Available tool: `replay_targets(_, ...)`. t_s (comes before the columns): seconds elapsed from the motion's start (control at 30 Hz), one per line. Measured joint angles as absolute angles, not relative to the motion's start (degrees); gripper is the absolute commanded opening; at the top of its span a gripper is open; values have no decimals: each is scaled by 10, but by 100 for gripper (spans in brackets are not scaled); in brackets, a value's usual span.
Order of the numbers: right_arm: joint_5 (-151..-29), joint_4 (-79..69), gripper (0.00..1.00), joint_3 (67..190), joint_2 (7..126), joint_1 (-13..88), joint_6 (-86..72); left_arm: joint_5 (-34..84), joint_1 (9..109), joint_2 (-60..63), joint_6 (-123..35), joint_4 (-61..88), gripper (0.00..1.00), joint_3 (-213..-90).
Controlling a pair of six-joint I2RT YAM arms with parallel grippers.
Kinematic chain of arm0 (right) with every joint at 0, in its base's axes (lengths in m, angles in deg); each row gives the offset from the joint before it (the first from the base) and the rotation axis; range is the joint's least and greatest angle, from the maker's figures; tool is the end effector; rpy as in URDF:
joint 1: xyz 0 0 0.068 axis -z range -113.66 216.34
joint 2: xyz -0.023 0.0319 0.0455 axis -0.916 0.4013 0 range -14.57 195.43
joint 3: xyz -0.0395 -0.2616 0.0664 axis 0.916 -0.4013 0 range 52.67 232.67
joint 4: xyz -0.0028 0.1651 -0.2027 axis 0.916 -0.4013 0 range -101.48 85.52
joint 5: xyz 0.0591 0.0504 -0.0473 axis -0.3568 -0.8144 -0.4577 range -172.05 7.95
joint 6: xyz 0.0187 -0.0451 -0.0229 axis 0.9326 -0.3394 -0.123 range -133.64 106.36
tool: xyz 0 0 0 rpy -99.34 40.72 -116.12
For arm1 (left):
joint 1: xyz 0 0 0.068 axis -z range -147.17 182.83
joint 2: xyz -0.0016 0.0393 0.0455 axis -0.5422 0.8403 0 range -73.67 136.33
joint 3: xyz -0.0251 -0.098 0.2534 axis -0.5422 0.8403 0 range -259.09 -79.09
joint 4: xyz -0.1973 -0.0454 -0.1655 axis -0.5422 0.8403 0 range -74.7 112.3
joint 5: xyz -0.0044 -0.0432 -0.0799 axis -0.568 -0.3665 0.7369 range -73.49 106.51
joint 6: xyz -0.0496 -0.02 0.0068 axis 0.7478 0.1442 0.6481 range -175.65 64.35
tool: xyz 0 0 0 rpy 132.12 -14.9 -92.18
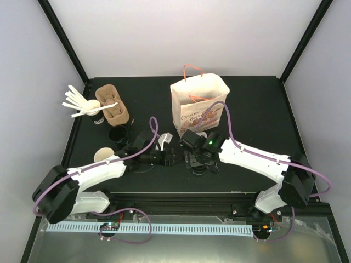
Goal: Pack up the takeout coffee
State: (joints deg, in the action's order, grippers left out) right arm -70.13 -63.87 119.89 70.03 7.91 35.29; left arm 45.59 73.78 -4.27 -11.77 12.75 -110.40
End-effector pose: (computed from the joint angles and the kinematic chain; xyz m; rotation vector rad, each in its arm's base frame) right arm 0.1485 0.2276 0.2544 -0.2009 2.8300 0.0897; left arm 0.1718 -0.1719 0.1957 0.2627 2.4445 -1.3123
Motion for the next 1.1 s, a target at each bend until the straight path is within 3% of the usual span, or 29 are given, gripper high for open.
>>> replay_targets(0.33,-692,-638,83,1199,714,82,364,496,742,48,-95,55,48,-1104)
replay_targets(0.77,-693,-623,78,1190,714,91,364,516,747,78,-82,14,44,-1104)
replay_targets(1.1,-710,-601,87,1172,710,99,358,520,750,90,-80,10,41,-1104)
